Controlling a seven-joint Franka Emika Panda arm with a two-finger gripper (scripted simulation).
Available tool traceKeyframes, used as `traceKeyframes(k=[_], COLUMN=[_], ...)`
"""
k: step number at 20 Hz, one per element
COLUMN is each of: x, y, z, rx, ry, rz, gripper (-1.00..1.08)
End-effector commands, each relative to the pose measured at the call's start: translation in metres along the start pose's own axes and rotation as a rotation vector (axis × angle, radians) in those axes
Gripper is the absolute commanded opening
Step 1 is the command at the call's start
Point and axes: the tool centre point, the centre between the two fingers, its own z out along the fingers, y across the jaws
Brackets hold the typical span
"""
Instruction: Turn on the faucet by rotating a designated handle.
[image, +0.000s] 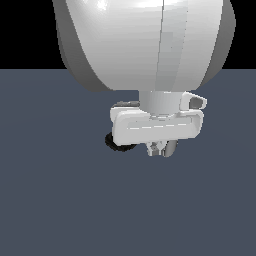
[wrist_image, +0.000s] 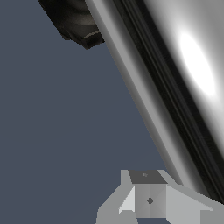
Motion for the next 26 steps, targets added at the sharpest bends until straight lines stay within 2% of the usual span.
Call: traceKeyframes(k=[1,11,12,13,26], x=[0.009,0.014,0.014,0.017,0.052], y=[0.007,0.051,0.051,0.039,0.071], z=[0.003,0.003,0.003,0.000,0.000], rx=[-0.003,-0.003,-0.003,-0.003,-0.003], ry=[0.004,0.004,0.004,0.009,0.008], rz=[-0.020,-0.021,-0.021,-0.039,-0.035], gripper=[-1.00,-1.00,-1.00,-1.00,-1.00])
